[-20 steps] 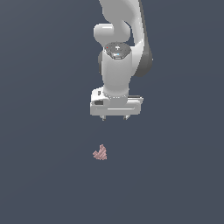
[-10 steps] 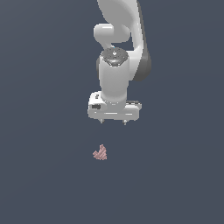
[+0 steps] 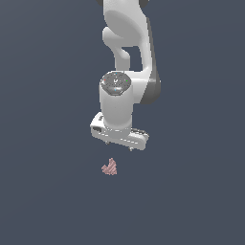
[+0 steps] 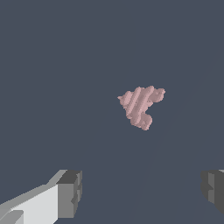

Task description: Pick up the object and move it to a goal position.

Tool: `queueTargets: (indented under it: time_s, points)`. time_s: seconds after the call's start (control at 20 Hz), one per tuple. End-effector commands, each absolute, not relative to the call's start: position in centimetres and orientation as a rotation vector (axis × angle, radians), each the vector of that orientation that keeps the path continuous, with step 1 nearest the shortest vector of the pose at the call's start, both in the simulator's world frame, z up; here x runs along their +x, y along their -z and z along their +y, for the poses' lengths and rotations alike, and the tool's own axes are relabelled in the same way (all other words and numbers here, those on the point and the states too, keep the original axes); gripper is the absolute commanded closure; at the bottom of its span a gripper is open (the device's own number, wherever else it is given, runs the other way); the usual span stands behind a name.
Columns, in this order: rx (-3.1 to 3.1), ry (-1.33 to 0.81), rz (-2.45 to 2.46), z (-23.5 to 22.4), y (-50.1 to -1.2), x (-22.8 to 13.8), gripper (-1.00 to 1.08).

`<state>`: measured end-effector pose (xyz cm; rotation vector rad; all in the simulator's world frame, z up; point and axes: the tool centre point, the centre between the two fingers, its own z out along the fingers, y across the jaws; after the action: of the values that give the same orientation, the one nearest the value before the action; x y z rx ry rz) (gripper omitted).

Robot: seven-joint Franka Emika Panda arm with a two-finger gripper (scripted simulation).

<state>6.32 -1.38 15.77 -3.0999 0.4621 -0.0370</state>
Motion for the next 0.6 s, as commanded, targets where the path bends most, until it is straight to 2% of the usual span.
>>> queueTargets:
  time_s: [0.0,0.55]
  points:
    - [-3.079,0.029,0.585,-2.1,-14.7,7.5,-0.92]
    - [-2.976,0.006,0.997,-4.3,-10.6,10.9,-0.92]
